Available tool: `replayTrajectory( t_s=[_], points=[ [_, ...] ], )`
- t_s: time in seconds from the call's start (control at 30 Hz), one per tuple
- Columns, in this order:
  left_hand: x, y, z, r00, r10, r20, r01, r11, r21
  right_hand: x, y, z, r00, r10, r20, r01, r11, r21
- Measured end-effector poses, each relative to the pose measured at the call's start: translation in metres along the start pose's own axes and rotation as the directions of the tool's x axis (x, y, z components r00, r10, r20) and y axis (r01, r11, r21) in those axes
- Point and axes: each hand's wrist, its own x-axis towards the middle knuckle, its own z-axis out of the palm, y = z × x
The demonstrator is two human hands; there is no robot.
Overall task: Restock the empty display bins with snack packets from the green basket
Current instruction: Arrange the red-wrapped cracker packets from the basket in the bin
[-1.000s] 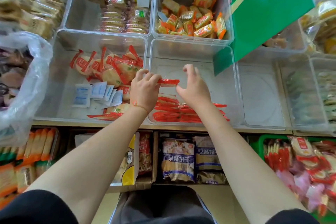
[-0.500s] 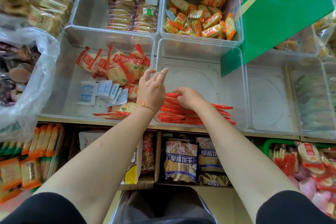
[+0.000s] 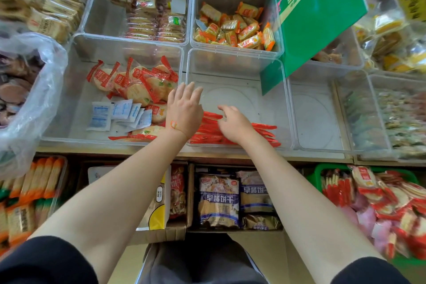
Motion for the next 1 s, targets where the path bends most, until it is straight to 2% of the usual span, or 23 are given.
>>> replayTrajectory(
  t_s=[0.07,0.17,0.23,0.27,0.37,0.47,0.53,0.6,0.77,0.9,1.0],
  points=[
    [-0.017,0.016,-0.008,0.999,0.012,-0.044,-0.013,1.000,-0.024,-0.023,0.004,-0.005,0.989,-0.040,-0.145,0.049,0.997,0.062],
    [-0.054,0.049,-0.020,0.982,0.074,-0.172,-0.104,0.979,-0.174,-0.066,0.020,-0.006,0.915,-0.090,-0.393,0.151,0.981,0.125],
    [-0.082,0.074,-0.025,0.990,0.057,-0.128,-0.088,0.964,-0.250,-0.095,0.037,-0.003,0.863,-0.062,-0.501,0.153,0.978,0.143],
    [-0.093,0.086,-0.024,0.997,0.053,-0.049,-0.064,0.963,-0.262,-0.109,0.048,-0.001,0.851,-0.030,-0.525,0.134,0.978,0.161],
    [-0.117,0.119,-0.014,0.962,0.095,0.257,-0.039,0.976,-0.214,-0.144,0.088,0.009,0.877,0.071,-0.476,0.041,0.975,0.220],
    [-0.131,0.147,-0.001,0.883,0.116,0.454,-0.042,0.985,-0.170,-0.164,0.135,0.013,0.943,0.128,-0.308,-0.071,0.980,0.188],
    [-0.139,0.172,0.011,0.850,0.108,0.516,-0.027,0.986,-0.162,-0.174,0.169,0.010,0.971,0.152,-0.186,-0.125,0.981,0.147],
    [-0.145,0.204,0.028,0.822,0.087,0.563,0.016,0.984,-0.175,-0.184,0.209,0.001,0.979,0.155,-0.135,-0.138,0.982,0.129],
    [-0.165,0.311,0.080,0.750,0.017,0.661,0.198,0.948,-0.250,-0.211,0.324,-0.039,0.968,0.159,-0.196,-0.146,0.986,0.081],
    [-0.184,0.389,0.123,0.671,-0.064,0.739,0.407,0.865,-0.294,-0.227,0.412,-0.081,0.940,0.202,-0.274,-0.201,0.979,0.032],
    [-0.188,0.430,0.140,0.636,-0.114,0.763,0.498,0.816,-0.294,-0.230,0.459,-0.109,0.929,0.221,-0.296,-0.222,0.975,0.030]
  ],
)
